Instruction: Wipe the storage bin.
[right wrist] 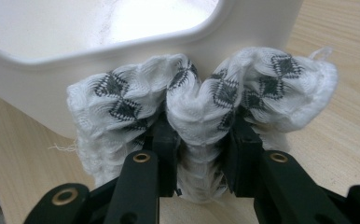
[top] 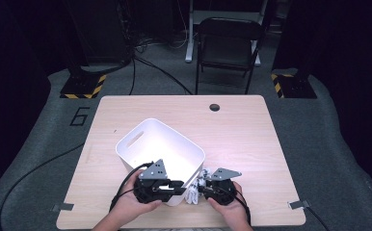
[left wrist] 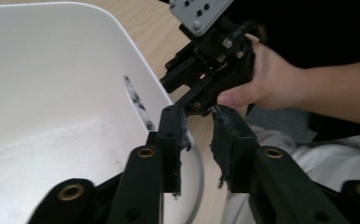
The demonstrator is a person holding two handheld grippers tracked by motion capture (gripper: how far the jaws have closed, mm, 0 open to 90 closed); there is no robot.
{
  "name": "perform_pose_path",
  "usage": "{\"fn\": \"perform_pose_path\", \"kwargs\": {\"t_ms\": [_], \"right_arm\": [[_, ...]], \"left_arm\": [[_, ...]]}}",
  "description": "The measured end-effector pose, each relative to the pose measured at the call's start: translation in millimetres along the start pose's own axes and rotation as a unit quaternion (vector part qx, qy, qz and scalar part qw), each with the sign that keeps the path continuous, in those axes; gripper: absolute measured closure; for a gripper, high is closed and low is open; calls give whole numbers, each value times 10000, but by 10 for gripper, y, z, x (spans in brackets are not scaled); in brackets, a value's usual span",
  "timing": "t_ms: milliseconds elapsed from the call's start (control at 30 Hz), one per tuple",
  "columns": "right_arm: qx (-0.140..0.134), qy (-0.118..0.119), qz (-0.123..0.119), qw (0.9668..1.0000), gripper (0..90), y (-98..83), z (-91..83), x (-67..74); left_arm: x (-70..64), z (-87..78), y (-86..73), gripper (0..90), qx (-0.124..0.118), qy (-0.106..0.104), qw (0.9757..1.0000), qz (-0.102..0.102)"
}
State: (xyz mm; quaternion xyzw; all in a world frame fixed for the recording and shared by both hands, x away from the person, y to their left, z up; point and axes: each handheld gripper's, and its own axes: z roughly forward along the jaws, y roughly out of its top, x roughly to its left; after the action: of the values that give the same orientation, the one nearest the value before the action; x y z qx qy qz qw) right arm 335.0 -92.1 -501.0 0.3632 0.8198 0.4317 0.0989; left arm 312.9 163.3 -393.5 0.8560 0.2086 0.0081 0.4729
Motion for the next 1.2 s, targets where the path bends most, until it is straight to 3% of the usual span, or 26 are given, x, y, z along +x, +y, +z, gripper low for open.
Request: {"fn": "perform_pose_path", "kwargs": {"t_ms": [100,233,400,533,567,600,700,867,933,1033,1200], "right_arm": [[-25,21,12,10000,686,-5,-5,-2],[-63,46,60,10000,681,-10,-12,-9],[-182,146,268,9994,680,-10,-34,-21],[-198,138,260,9994,680,-11,-32,-19],[-198,141,276,9993,679,-12,-32,-17],[-198,141,276,9993,679,-12,-32,-17],[-208,141,216,9995,677,-16,-31,-26],[-204,143,208,9995,673,-22,-33,-28],[-201,141,196,9995,672,-22,-30,-31],[-215,136,222,9994,670,-20,-24,-32],[-214,161,290,9992,668,-20,-15,-32]], "left_arm": [[53,-73,4,650,-26,141,9999,-40],[138,-223,19,603,-247,137,9994,-176],[289,-413,1,558,-426,541,9975,-125],[466,-546,-58,519,-475,983,9938,-207],[578,-621,-102,512,-476,1251,9907,-237],[578,-621,-102,503,-476,1251,9907,-237],[706,-703,-165,502,-555,1500,9863,-393],[850,-807,-244,504,-596,1647,9826,-613],[886,-827,-269,521,-544,1656,9830,-575],[935,-858,-302,527,-462,1839,9804,-534],[1010,-930,-349,527,-515,1949,9774,-631]]}}
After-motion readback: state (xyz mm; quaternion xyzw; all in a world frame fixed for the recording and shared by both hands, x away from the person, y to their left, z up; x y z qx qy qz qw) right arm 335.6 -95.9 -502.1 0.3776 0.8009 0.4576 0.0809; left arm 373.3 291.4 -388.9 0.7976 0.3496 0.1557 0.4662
